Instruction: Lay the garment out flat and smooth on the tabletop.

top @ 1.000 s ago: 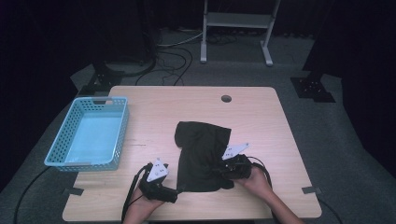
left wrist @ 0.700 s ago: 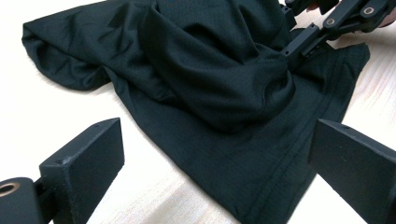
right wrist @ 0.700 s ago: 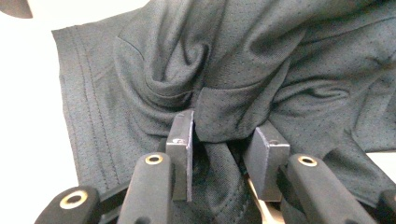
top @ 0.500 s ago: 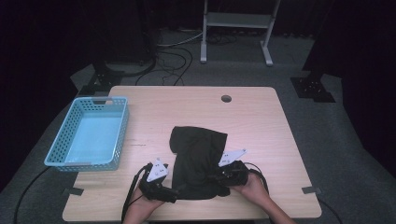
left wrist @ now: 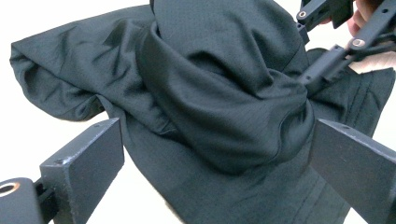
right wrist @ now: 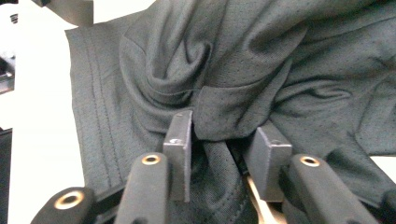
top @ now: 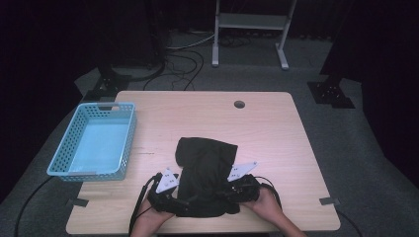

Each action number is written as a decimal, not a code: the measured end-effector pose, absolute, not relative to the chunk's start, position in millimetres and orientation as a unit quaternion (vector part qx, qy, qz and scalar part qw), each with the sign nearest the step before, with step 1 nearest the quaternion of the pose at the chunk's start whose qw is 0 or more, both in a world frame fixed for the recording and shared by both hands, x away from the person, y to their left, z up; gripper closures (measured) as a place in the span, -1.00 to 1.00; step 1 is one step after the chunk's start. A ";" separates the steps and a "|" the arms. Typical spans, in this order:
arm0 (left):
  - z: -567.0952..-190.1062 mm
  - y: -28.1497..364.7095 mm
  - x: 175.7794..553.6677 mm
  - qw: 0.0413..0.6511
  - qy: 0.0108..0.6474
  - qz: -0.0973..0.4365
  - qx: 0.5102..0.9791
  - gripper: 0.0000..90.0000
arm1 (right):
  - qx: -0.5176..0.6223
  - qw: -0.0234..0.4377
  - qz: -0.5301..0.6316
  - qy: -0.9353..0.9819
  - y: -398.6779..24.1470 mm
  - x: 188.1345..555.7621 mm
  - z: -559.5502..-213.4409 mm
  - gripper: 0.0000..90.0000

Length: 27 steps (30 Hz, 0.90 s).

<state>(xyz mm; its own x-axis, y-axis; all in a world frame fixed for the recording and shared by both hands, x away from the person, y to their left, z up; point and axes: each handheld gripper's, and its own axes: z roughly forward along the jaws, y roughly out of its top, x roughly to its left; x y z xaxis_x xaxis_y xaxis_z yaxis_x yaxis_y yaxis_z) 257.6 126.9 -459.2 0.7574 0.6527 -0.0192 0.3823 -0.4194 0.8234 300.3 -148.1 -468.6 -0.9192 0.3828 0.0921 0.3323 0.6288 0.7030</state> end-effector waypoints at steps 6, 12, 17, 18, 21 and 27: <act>-459.0 125.3 255.8 0.438 0.307 0.152 0.831 -0.94 | 0.187 0.043 0.379 0.905 -158.6 295.4 -457.0 -0.08; -460.3 122.2 256.3 0.440 0.302 0.146 0.833 -0.94 | 0.196 0.074 0.393 0.895 -169.5 298.7 -440.0 -0.27; -462.8 118.2 258.9 0.440 0.296 0.139 0.836 -0.94 | 0.175 0.102 0.403 0.892 -156.3 308.6 -423.6 -0.34; -462.8 117.6 259.6 0.441 0.296 0.138 0.836 -0.94 | 0.169 0.105 0.402 0.894 -152.0 310.8 -423.1 -0.34; -463.0 116.4 261.2 0.441 0.294 0.136 0.837 -0.94 | 0.160 0.104 0.395 0.899 -142.6 315.0 -423.4 -0.33; -466.5 112.3 264.5 0.437 0.287 0.129 0.842 -0.94 | 0.145 0.109 0.370 0.911 -119.2 326.5 -435.3 -0.11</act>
<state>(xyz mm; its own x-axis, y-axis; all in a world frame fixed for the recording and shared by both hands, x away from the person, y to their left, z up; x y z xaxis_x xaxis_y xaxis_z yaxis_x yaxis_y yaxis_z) 264.5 112.3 -466.5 0.8024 0.5959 -0.0331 0.3699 -0.4530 0.8112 326.5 -119.2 -435.3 -0.9345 0.3440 -0.0918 0.1829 0.6851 0.7052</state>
